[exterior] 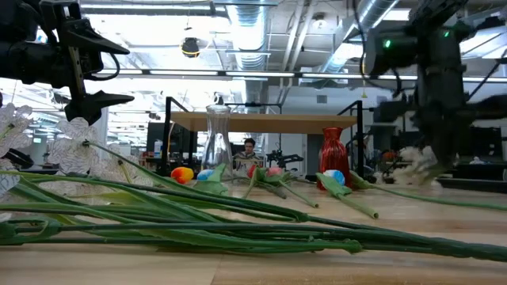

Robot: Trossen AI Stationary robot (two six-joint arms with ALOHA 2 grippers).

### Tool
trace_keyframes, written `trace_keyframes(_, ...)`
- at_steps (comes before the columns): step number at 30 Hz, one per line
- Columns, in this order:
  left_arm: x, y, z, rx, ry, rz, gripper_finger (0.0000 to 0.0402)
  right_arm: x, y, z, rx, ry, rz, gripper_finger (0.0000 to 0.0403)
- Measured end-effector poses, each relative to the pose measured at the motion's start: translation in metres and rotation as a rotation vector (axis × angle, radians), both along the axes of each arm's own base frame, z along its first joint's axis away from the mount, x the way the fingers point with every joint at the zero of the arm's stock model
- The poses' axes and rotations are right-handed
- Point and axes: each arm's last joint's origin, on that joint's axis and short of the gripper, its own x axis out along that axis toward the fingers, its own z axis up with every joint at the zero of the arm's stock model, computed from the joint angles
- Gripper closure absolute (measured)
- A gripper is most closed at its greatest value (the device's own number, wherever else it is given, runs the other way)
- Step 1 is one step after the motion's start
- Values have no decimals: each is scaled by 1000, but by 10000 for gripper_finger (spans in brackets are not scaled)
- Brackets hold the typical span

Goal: Pick and place flowers into a vace then onto a shelf
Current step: Put the top right white flower into the red vase

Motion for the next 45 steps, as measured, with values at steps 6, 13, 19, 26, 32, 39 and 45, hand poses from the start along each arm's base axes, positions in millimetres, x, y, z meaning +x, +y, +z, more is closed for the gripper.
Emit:
trace_keyframes(6, 0, 0, 0, 0, 0, 1, 69, -19, -1, 46, -125, -193, -21, 402)
trace_keyframes(13, 0, 0, 0, 0, 0, 1, 69, -42, -4, 87, -320, -396, -73, 402)
trace_keyframes(19, 0, 0, 0, 0, 0, 1, 69, -60, -4, 110, -423, -542, -63, 403)
trace_keyframes(26, 0, 0, 0, 0, 0, 1, 69, -67, -9, 143, -605, -861, 55, 403)
trace_keyframes(32, 0, 0, 0, 0, 0, 12, 69, -72, -14, 182, -1050, -1040, 274, 403)
trace_keyframes(39, 0, 2, 0, 2, -3, 63, 69, -86, -13, 213, -1614, -880, 613, 403)
trace_keyframes(45, 0, 2, 0, 1, -3, 67, 69, -82, -7, 213, -1732, -764, 879, 403)
